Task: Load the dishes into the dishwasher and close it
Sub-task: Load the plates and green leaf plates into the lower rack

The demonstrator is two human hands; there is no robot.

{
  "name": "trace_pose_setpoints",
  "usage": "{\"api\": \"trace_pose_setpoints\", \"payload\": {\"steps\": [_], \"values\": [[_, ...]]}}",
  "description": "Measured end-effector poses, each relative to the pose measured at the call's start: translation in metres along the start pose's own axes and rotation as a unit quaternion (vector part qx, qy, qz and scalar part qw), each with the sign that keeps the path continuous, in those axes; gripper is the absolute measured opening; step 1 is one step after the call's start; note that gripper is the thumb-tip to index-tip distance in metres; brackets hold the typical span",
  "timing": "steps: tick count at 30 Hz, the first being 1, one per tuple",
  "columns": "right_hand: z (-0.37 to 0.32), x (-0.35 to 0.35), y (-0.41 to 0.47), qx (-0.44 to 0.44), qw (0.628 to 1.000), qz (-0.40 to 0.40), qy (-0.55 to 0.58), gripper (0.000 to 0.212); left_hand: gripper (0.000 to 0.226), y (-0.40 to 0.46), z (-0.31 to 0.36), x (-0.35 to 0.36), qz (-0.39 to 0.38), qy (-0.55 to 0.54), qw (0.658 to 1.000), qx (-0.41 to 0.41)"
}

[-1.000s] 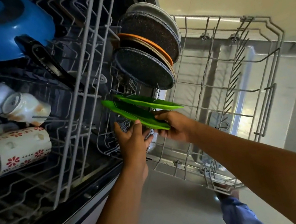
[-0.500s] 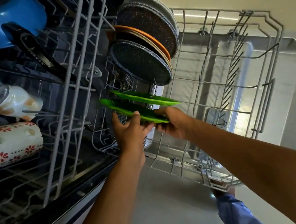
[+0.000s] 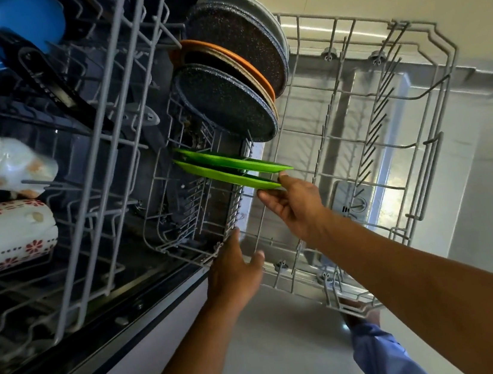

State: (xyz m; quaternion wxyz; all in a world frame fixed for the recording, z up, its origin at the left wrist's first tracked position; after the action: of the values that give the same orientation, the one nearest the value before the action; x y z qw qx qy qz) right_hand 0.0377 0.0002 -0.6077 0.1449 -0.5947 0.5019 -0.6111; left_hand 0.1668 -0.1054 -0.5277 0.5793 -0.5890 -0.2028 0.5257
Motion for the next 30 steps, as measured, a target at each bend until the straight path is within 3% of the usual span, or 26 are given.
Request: {"api": "trace_pose_setpoints", "payload": {"steps": [7, 10, 13, 18, 24, 30], "values": [[0.001, 0.002, -0.021, 0.004, 0.998, 0.001, -0.059, 0.036, 0.059, -0.006, -0.027, 0.027, -0.066, 0.289, 0.954, 0.036], [-0.002, -0.002, -0.037, 0.005, 0.992, 0.022, -0.125, 0.053, 0.059, -0.007, -0.031, 0.028, -0.077, 0.326, 0.941, 0.043], [-0.01, 0.006, -0.064, -0.02, 0.972, 0.033, -0.234, 0.043, 0.064, -0.021, -0.02, 0.023, -0.063, 0.313, 0.945, 0.068], [-0.043, 0.057, -0.152, -0.146, 0.887, 0.021, -0.437, 0.02, 0.073, -0.113, 0.047, -0.001, -0.002, 0.276, 0.947, 0.165], [-0.088, 0.175, -0.354, -0.345, 0.781, -0.075, -0.515, 0.007, 0.069, -0.327, 0.114, -0.042, 0.068, 0.215, 0.91, 0.349], [-0.044, 0.309, -0.56, -0.432, 0.692, -0.168, -0.554, 0.023, 0.055, -0.554, 0.059, -0.105, 0.213, 0.169, 0.845, 0.46]]}}
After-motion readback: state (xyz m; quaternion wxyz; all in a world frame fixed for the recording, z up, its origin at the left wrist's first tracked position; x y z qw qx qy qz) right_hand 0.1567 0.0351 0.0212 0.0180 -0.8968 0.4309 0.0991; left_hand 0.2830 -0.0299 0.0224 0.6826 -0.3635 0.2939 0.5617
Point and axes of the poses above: each hand's wrist, its own y-axis towards the middle knuckle, its own x-axis out of the palm, z = x × y, the point moved 7 cm from there along y, towards the middle knuckle, and after that the axes turned 12 degrees about -z, right-handed, at the moved point
